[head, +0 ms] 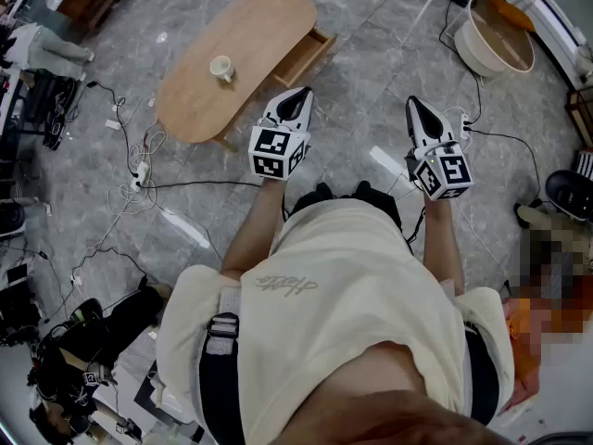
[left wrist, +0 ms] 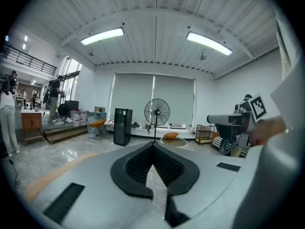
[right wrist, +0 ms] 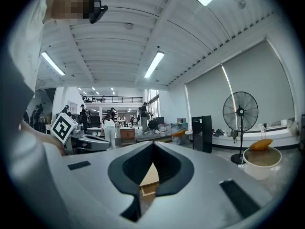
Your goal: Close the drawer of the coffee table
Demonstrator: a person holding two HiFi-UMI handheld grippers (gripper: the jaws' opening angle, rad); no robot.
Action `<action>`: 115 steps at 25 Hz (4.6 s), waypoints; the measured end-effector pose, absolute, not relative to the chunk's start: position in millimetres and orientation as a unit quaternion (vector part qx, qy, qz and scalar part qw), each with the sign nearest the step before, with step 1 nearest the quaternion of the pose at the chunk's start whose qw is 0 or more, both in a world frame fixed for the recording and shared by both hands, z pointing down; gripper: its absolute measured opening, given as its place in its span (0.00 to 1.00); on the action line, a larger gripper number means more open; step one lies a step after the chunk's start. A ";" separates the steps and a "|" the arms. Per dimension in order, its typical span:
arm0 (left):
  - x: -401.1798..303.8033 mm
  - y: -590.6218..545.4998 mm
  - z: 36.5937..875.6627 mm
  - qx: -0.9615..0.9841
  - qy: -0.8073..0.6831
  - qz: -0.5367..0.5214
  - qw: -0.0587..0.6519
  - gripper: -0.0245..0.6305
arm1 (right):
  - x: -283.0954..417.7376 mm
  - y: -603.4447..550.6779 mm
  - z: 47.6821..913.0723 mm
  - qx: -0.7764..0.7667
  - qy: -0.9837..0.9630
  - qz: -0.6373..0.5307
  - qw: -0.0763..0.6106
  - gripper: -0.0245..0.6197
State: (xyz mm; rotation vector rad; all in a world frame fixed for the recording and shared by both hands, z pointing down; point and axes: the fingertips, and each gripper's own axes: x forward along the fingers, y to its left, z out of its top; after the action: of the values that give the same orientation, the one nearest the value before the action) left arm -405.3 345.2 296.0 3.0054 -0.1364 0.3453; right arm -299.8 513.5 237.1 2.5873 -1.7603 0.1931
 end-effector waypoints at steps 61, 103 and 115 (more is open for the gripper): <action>-62.3 250.1 314.0 0.976 -0.113 0.179 0.048 0.04 | 55.7 387.1 294.2 0.719 -0.683 0.107 -0.069 0.03; -3.9 -73.2 334.3 0.910 -0.356 0.185 0.106 0.04 | 169.5 -34.9 314.0 0.526 -0.845 0.092 0.030 0.03; -46.5 -58.3 357.2 0.845 -0.479 0.180 0.157 0.04 | 154.6 -100.9 336.5 0.448 -0.884 0.129 0.042 0.03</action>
State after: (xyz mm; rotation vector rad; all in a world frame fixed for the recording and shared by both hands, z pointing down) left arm -46.5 -58.3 357.2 2.4170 -1.3716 0.5145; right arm 154.6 -100.9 336.5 1.3708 -2.7034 0.3939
